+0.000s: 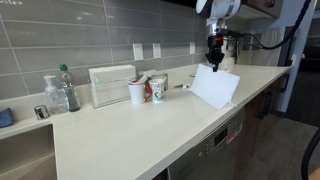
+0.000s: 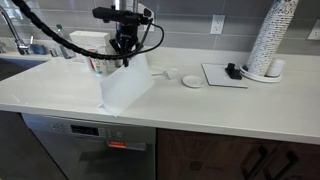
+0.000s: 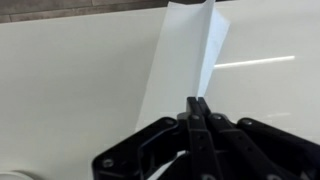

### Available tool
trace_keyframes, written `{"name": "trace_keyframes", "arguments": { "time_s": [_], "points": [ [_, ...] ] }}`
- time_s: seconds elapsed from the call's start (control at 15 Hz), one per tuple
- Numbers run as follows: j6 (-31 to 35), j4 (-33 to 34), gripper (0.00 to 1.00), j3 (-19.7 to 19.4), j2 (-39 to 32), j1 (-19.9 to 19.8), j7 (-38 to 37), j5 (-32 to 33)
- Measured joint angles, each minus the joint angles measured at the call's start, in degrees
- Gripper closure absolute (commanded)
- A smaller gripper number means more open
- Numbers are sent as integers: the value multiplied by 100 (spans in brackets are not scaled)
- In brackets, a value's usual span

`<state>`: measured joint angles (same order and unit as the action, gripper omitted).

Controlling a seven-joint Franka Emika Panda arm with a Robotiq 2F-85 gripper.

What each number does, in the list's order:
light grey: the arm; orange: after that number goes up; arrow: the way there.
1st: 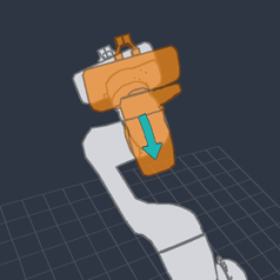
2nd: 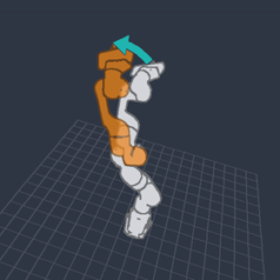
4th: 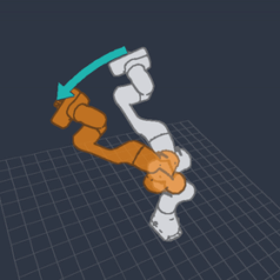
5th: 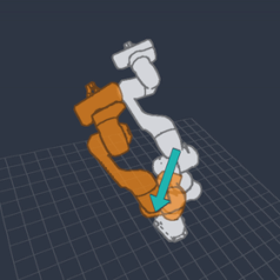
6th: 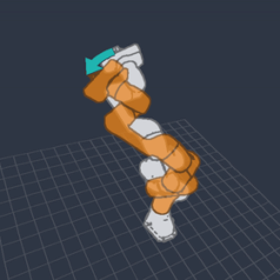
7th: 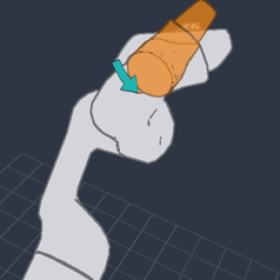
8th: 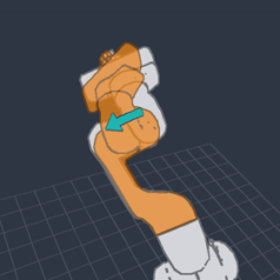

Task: Move the folded white paper to the edge, pick it up and unfold it

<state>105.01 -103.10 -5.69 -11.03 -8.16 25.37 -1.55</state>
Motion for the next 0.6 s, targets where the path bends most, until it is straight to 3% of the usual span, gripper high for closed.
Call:
{"name": "trace_keyframes", "arguments": {
  "time_s": [0.6],
  "points": [
    [664,322,100,152,-769,3,-4,17]
  ]
}}
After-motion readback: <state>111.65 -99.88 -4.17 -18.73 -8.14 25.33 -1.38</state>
